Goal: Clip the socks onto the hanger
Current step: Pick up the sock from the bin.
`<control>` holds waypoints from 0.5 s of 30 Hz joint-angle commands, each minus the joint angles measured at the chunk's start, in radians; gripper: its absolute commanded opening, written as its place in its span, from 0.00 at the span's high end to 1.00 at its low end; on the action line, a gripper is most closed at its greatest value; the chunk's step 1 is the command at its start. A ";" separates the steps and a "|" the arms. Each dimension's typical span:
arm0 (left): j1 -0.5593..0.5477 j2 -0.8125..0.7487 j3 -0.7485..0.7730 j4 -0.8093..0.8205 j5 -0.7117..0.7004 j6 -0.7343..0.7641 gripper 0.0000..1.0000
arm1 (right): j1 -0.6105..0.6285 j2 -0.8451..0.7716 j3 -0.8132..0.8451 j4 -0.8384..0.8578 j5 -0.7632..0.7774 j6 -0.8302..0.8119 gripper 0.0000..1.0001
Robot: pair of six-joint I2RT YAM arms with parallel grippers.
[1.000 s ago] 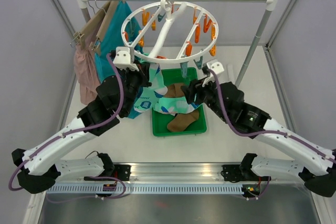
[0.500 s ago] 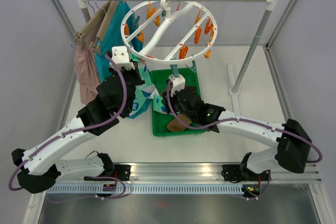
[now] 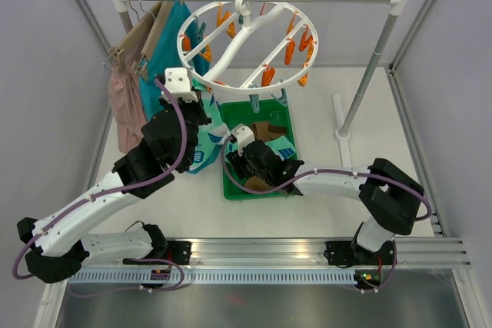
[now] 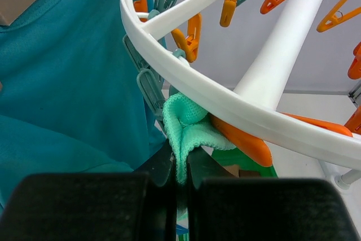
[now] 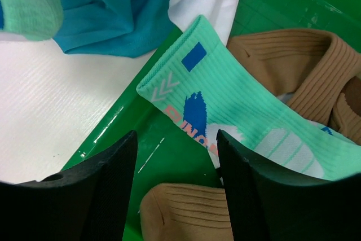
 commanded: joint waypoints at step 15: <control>-0.001 -0.010 0.043 0.033 0.006 0.037 0.97 | 0.047 0.154 -0.049 0.307 0.156 -0.067 0.32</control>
